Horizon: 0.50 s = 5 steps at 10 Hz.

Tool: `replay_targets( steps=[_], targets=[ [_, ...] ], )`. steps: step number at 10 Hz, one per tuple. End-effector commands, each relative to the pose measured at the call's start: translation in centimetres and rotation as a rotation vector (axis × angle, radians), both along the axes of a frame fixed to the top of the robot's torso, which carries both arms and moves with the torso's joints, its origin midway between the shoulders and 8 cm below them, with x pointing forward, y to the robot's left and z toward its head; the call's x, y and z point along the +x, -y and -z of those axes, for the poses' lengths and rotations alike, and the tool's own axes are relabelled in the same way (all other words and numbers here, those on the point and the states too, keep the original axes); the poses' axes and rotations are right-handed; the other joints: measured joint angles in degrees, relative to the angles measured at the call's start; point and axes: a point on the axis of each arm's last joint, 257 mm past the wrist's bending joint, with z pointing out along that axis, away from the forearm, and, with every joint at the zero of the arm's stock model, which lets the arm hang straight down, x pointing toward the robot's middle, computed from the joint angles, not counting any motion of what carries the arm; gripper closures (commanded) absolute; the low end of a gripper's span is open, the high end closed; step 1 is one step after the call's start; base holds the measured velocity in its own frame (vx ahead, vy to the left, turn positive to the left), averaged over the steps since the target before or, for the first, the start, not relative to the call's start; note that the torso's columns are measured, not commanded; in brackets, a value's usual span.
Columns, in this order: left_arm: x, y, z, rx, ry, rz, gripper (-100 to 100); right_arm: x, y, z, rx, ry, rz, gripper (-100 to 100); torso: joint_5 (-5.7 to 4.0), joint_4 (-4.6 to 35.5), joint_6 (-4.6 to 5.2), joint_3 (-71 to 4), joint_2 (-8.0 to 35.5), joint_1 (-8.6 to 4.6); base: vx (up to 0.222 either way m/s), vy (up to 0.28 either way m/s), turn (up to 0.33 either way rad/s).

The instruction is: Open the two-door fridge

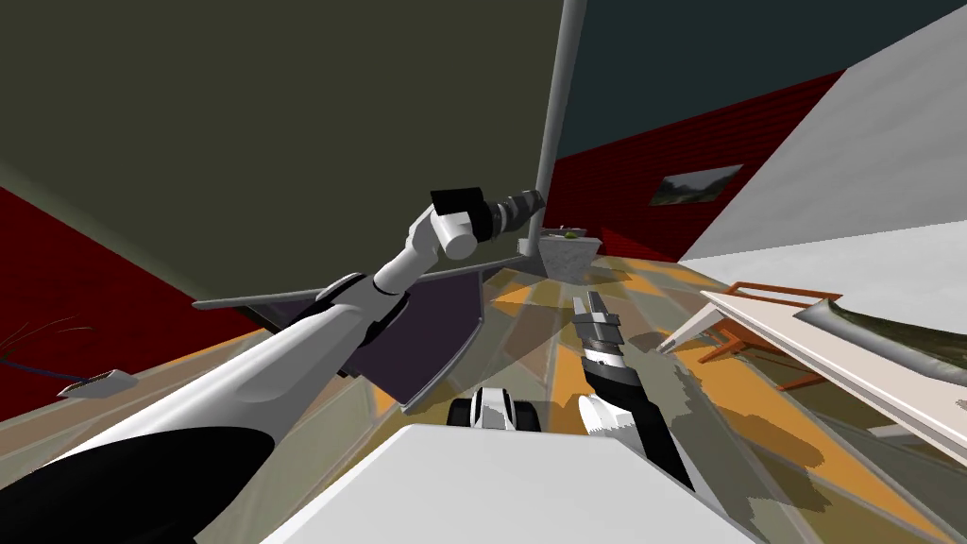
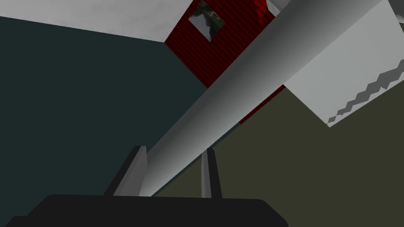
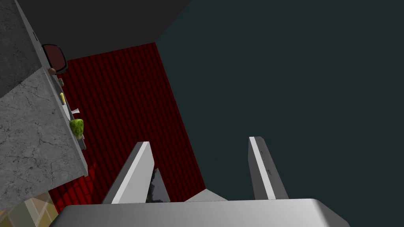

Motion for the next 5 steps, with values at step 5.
replay_targets(
  steps=[5],
  targets=[
    [-8.3,4.4,0.5,-0.001,0.000,0.198,100,0.0,0.0,0.0,0.000,0.000,0.000,0,-0.04,-0.21,-0.07,-0.31,-0.51,-0.39,-0.134,0.042,-0.026]
  ],
)
